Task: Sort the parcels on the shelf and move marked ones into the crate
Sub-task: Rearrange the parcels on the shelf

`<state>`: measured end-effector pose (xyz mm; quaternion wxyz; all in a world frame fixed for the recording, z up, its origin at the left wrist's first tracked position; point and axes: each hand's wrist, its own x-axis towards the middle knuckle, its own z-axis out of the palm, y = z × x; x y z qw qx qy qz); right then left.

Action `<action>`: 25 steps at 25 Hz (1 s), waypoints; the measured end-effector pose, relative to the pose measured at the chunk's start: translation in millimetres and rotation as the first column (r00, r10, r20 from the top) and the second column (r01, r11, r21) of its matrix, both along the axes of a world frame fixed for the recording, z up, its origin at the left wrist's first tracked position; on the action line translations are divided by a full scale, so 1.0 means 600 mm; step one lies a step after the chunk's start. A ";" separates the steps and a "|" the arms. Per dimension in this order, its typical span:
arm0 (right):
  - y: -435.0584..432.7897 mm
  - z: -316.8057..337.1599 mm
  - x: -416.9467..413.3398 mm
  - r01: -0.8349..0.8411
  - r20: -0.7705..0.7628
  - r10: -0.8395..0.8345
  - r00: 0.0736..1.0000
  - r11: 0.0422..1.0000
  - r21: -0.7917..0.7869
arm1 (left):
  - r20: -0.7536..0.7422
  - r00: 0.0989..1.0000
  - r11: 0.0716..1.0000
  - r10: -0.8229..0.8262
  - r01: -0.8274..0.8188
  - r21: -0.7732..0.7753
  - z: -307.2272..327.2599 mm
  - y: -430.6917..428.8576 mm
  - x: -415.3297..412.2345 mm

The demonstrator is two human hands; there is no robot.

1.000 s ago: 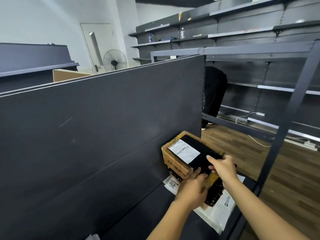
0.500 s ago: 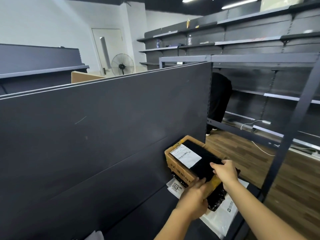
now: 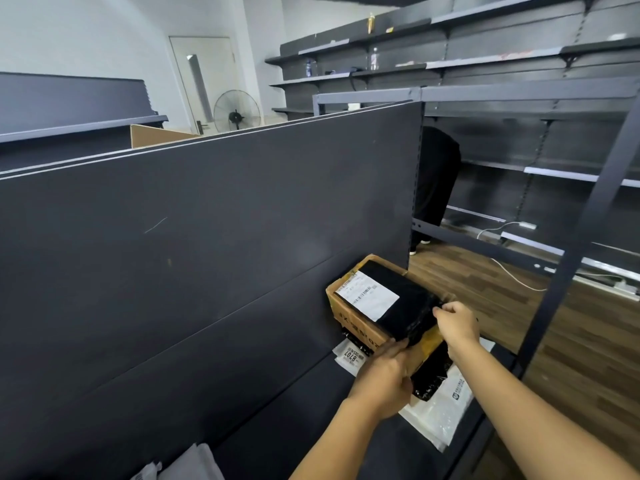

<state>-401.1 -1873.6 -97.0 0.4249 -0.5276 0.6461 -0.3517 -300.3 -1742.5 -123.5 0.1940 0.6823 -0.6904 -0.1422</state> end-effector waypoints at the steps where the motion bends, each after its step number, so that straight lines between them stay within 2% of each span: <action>1: 0.005 0.002 -0.002 0.011 0.046 -0.011 0.999 1.000 -0.009 | -0.008 1.000 1.000 0.005 -0.005 0.010 0.001 -0.003 0.000; 3: 0.011 0.004 -0.006 0.019 0.182 -0.020 0.983 1.000 0.005 | -0.061 0.998 1.000 0.028 -0.029 -0.002 0.006 -0.007 -0.006; 4: 0.013 0.007 -0.007 0.023 0.302 -0.033 0.953 0.999 0.035 | -0.125 0.990 0.997 0.061 -0.066 -0.030 0.012 -0.008 -0.011; 6: 0.016 0.014 -0.011 0.013 0.599 -0.091 0.796 0.991 0.134 | -0.364 0.911 0.976 0.191 -0.217 -0.032 0.027 -0.014 -0.023; 7: 0.021 0.019 -0.013 -0.007 0.705 -0.123 0.698 0.984 0.179 | -0.517 0.812 0.951 0.270 -0.310 0.010 0.030 -0.019 -0.029; 8: 0.024 0.021 -0.016 -0.016 0.765 -0.157 0.624 0.977 0.213 | -0.672 0.660 0.918 0.336 -0.388 0.078 0.032 -0.026 -0.035; 9: 0.028 0.024 -0.018 -0.019 0.789 -0.186 0.585 0.970 0.243 | -0.811 0.442 0.879 0.384 -0.443 0.175 0.034 -0.036 -0.037; 10: 0.031 0.023 -0.021 -0.017 0.794 -0.217 0.568 0.961 0.275 | -0.904 0.164 0.843 0.394 -0.457 0.284 0.035 -0.047 -0.036; 11: 0.035 0.024 -0.025 -0.027 0.793 -0.237 0.562 0.952 0.304 | -0.920 -0.125 0.818 0.372 -0.424 0.388 0.038 -0.056 -0.035; 12: 0.039 0.022 -0.029 -0.046 0.789 -0.243 0.564 0.945 0.325 | -0.880 -0.342 0.814 0.330 -0.369 0.449 0.042 -0.058 -0.035; 13: 0.045 0.021 -0.035 -0.075 0.778 -0.227 0.586 0.940 0.331 | -0.844 -0.442 0.815 0.304 -0.338 0.471 0.045 -0.056 -0.032; 14: 0.051 0.020 -0.040 -0.104 0.761 -0.199 0.617 0.939 0.329 | -0.842 -0.456 0.821 0.288 -0.336 0.462 0.047 -0.051 -0.027; 17: 0.075 0.019 -0.061 -0.291 0.742 0.002 0.670 0.921 0.260 | -0.904 -0.351 0.849 0.243 -0.374 0.374 0.054 -0.023 -0.004; 19: 0.092 0.025 -0.071 -0.492 0.739 0.208 0.641 0.850 0.188 | -0.952 -0.222 0.874 0.213 -0.393 0.287 0.065 0.006 0.022; 22: 0.109 0.025 -0.053 -0.595 0.571 0.455 0.684 0.800 0.075 | -0.975 0.034 0.899 0.218 -0.395 0.187 0.076 0.058 0.063; 23: 0.120 0.027 -0.038 -0.604 0.538 0.499 0.679 0.797 0.023 | -0.973 0.092 0.908 0.214 -0.385 0.163 0.074 0.074 0.074; 25: 0.147 0.029 -0.006 -0.623 0.523 0.548 0.653 0.781 -0.041 | -0.967 0.147 0.901 0.206 -0.413 0.129 0.071 0.108 0.090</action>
